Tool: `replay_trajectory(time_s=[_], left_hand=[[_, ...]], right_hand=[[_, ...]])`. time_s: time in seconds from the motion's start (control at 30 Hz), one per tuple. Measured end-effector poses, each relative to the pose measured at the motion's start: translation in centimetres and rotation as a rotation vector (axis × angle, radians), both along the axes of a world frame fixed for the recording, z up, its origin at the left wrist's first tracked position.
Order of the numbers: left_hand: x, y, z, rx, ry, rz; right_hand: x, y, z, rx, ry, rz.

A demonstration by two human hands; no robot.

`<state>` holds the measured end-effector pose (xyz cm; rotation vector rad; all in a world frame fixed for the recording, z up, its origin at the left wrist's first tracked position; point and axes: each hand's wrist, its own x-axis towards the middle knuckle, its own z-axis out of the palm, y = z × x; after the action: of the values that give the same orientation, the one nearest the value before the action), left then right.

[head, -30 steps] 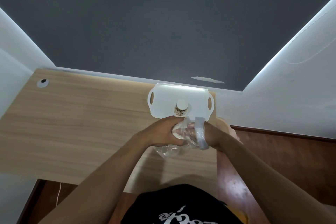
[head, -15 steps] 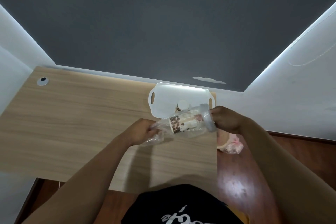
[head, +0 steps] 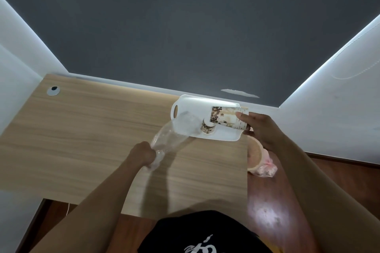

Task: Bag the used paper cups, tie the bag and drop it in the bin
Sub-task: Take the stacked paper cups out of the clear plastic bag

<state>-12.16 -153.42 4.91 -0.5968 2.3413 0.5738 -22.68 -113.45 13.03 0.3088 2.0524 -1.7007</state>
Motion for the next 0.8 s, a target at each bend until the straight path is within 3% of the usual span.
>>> replay_trajectory(time_s=[0.13,0.27,0.4,0.5,0.63,0.8], left_hand=[[0.2,1.0,0.2,0.060,-0.055,0.077],[-0.9,3.5,1.0,0.215,0.170,0.167],[-1.8,6.1,1.9,0.570,0.335,0.333],[-2.2,7.1,2.2,0.769,0.374,0.426],[-2.2,7.5,2.6,0.835,0.412,0.423],[-2.6,8.4,4.1,0.878,0.432,0.302]], right_hand=[[0.8,-0.9,-1.1,-0.181,-0.083,-0.006],[1.8,-2.8,-2.1,-0.248,-0.115,0.119],[2.9,-5.4,-2.6,-0.235,-0.142,0.296],[3.0,-7.0,-2.8,-0.095,-0.119,0.297],[2.7,-7.2,-3.1,0.161,-0.023,0.335],[2.7,-7.6,-4.4,0.283,0.203,0.456]])
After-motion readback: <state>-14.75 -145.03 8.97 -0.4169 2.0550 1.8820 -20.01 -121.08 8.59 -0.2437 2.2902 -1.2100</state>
